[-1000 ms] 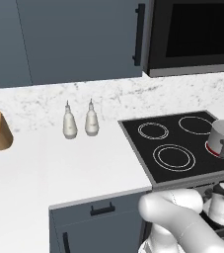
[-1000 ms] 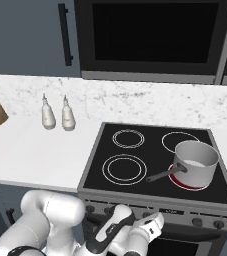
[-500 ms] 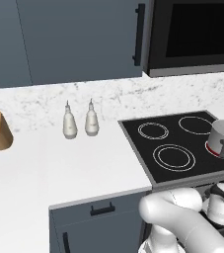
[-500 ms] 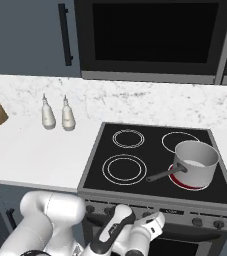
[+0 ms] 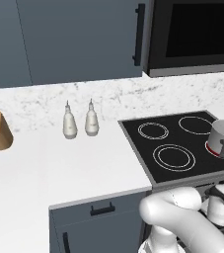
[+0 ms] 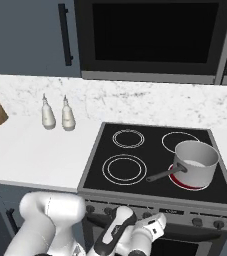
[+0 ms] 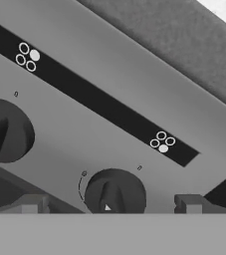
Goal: Turn off the front right burner of the stove.
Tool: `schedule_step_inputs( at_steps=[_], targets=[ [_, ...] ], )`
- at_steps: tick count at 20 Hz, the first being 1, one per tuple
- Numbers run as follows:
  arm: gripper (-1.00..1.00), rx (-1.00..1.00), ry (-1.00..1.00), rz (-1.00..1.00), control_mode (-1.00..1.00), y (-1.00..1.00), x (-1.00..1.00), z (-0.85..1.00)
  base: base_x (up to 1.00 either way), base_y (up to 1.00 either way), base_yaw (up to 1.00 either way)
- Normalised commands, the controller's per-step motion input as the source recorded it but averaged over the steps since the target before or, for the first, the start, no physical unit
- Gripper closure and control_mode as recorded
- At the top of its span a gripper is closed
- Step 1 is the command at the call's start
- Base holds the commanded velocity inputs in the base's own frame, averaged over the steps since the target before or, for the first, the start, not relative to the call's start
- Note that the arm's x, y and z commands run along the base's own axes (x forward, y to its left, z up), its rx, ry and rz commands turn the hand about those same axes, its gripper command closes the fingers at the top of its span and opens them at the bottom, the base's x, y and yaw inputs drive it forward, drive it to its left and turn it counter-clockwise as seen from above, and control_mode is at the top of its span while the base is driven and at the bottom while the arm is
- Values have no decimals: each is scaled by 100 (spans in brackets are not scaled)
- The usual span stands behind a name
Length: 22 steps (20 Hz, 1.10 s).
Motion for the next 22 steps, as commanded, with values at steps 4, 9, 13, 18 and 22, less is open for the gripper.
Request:
schedule_step_inputs(
  at_steps=[4,9,13,18,22],
  targets=[
    [-100,1,0,0,-100,0,7,-7,0,0,0],
    [-100,0,0,0,-100,0,8,-5,0,0,0],
    [100,0,0,0,-100,0,9,-6,0,0,0],
    [100,0,0,0,-100,0,8,-7,0,0,0],
    [100,6,0,0,-100,-14,1,-1,0,0,0]
  ],
)
